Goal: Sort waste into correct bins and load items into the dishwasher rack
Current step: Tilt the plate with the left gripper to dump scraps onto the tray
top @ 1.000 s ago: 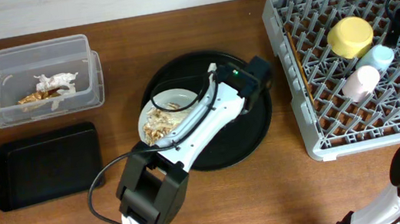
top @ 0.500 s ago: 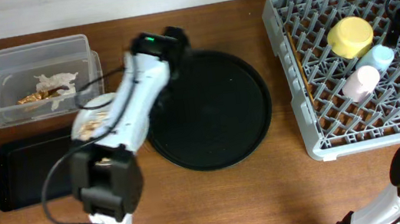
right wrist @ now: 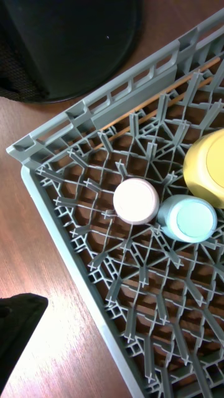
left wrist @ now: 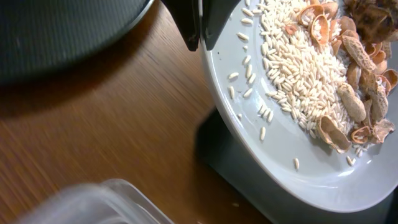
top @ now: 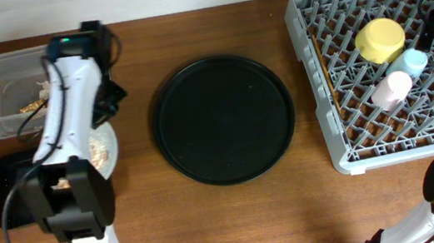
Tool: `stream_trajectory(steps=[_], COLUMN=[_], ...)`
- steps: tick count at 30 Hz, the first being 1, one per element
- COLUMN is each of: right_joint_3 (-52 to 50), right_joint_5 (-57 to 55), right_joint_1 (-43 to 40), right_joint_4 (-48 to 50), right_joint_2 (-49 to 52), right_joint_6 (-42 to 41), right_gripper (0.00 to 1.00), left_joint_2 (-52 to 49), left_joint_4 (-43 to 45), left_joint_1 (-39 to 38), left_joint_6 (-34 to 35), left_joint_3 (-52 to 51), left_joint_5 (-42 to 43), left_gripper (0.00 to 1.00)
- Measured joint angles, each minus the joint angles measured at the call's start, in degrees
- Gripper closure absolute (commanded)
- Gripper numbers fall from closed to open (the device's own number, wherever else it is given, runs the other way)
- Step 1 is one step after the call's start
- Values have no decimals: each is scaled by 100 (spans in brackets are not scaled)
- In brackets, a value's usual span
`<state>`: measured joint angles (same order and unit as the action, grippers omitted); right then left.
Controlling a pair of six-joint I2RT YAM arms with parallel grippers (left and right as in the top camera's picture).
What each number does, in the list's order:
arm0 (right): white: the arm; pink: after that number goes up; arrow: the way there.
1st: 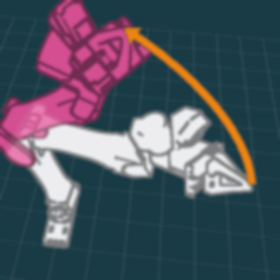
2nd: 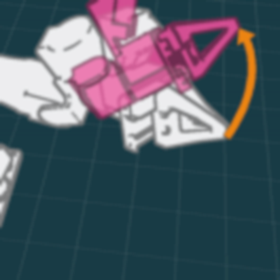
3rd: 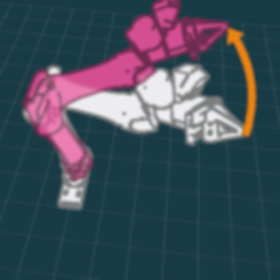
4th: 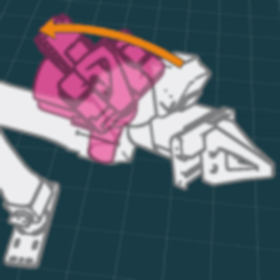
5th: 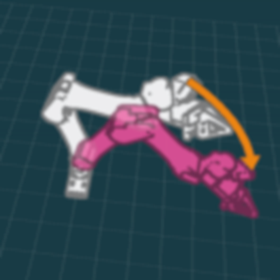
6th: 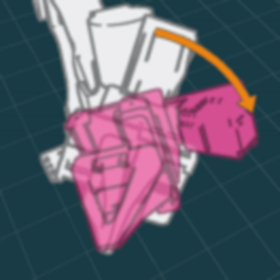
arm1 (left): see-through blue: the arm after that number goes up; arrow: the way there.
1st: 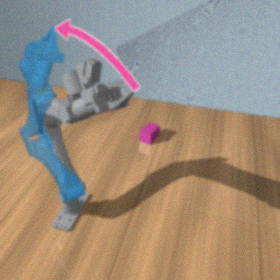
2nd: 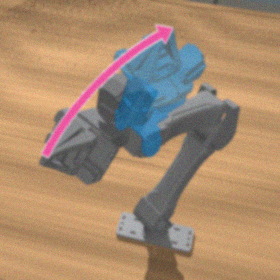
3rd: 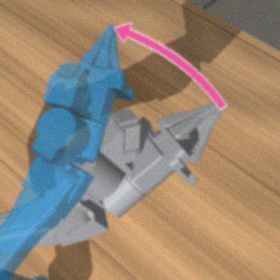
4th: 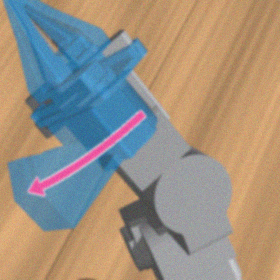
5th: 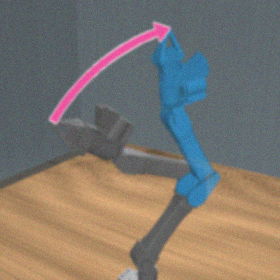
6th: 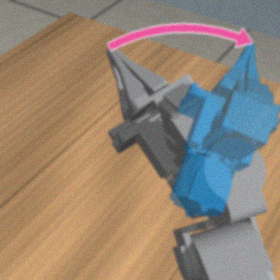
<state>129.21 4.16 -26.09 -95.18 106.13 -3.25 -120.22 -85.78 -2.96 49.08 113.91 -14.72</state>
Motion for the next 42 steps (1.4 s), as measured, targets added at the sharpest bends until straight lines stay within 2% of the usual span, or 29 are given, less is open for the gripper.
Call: stream_trajectory(steps=[9,14,21,29,34,42], right_joint_3=[0,0,0,0,0,0], right_joint_5=[0,0,0,0,0,0], right_joint_1=[0,0,0,0,0,0], right_joint_4=[0,0,0,-2,0,-2], right_joint_2=[0,0,0,0,0,0], right_joint_6=[-2,-2,0,-2,-4,0], right_gripper=[2,2,2,2,2,2], left_joint_2=[-2,0,0,-2,0,2], left_joint_4=[358,619,763,409,85,-181], left_joint_1=[1296,2061,2651,3086,3639,4070], left_joint_6=[-656,-1285,-1834,-2476,-2964,-3676], left_joint_3=[0,0,0,0,0,0], left_joint_5=[1281,2194,3392,4791,5663,6651], left_gripper=[99,99,99,99,99,99])
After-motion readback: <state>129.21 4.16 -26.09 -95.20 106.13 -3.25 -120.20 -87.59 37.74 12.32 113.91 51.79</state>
